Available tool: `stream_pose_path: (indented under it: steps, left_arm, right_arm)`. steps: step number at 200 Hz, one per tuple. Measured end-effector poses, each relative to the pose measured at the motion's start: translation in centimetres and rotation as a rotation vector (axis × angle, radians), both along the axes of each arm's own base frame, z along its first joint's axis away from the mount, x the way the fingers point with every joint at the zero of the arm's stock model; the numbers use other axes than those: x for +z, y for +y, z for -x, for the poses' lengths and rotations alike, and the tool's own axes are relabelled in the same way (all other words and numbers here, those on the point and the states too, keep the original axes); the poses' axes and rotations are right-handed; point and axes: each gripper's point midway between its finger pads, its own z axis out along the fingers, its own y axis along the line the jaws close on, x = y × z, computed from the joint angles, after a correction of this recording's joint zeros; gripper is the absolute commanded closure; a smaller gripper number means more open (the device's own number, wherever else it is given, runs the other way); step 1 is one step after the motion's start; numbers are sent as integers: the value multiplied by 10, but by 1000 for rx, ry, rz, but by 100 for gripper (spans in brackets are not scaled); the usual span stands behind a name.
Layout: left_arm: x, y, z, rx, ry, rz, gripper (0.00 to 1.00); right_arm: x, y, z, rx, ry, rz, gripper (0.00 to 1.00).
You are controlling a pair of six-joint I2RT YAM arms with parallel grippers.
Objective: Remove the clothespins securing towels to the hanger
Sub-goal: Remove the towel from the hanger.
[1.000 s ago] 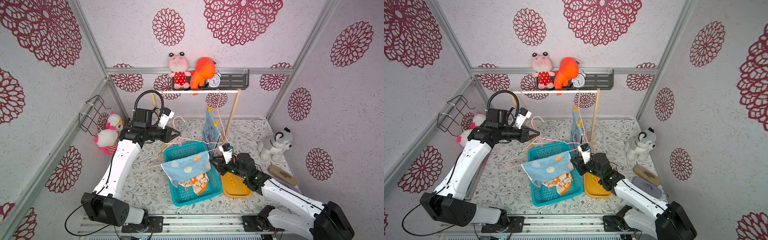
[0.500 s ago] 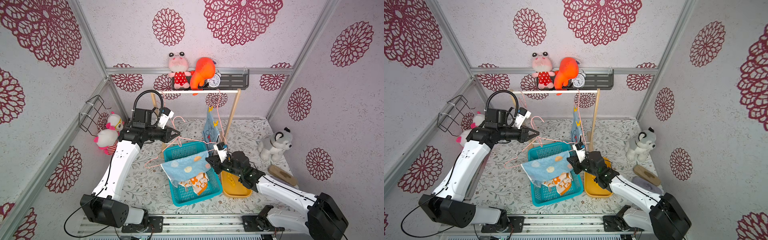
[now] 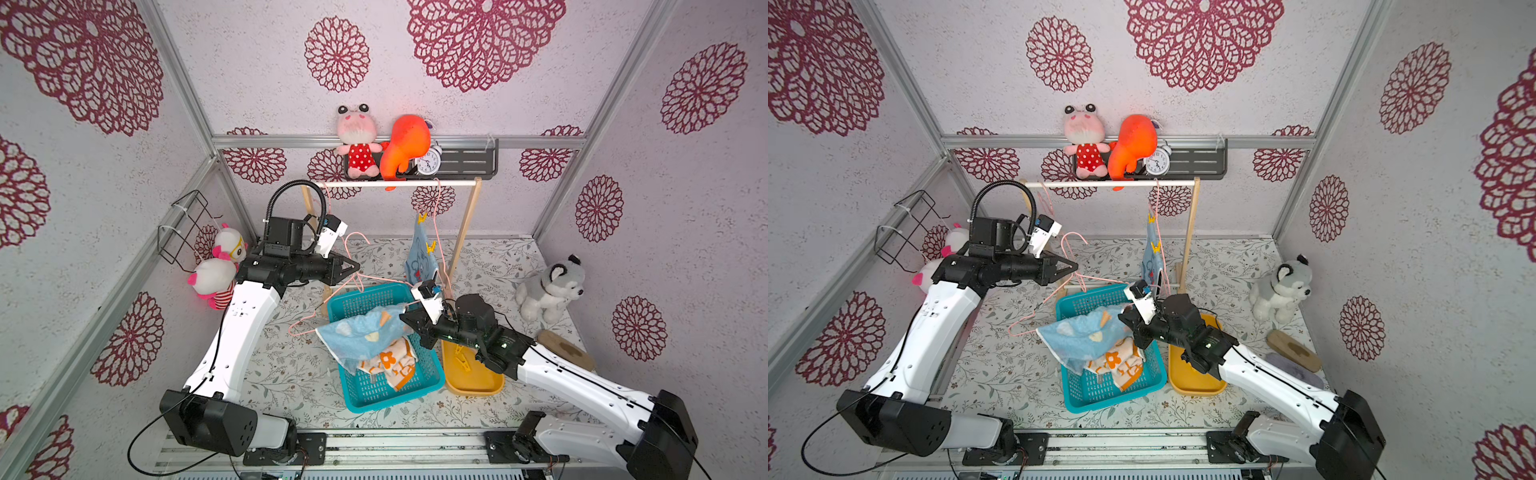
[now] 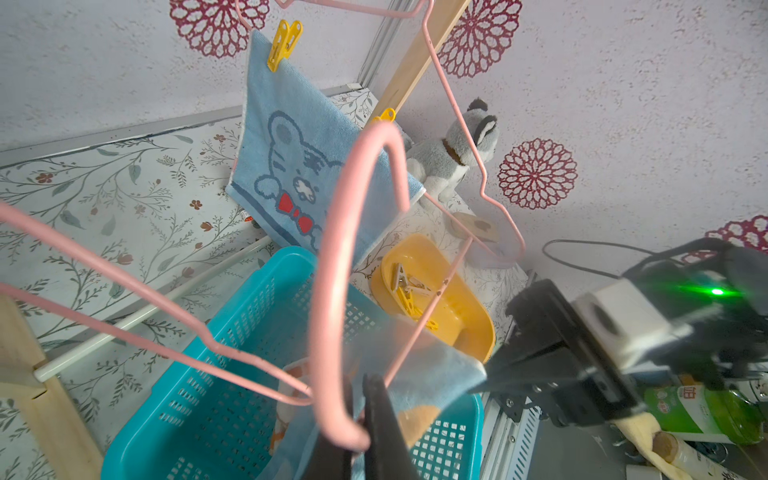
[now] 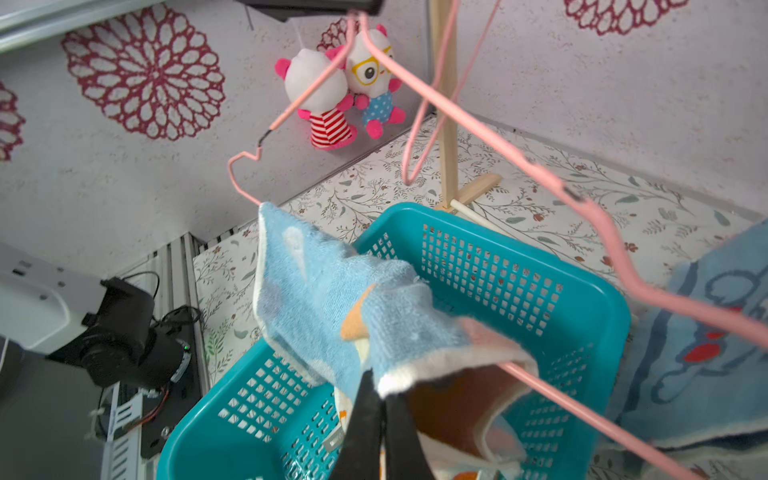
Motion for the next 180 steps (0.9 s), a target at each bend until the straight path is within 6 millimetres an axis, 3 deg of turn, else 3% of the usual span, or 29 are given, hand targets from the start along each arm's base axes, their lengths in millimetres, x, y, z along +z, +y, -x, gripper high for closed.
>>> stream_pose_path:
  steps: [39,61,81,115,180]
  left_arm:
    - [0,1,-2,7,-5,-4,100]
    - [-2,1,-2,12,-2,-6,100]
    - [-8,4,-6,35,3,-24,100]
    - [-21,15,-18,119,3,-76,100]
    - [-27,34,-38,257,-27,-146,100]
  right_arm:
    - [85,6,6,60,-162,8,100]
    - [146,20,5,103,-262,-25,100]
    - [185,32,13,155,-327,-42,100]
    - [214,40,28,207,-378,-43,100]
    - [236,43,49,256,-412,-35,100]
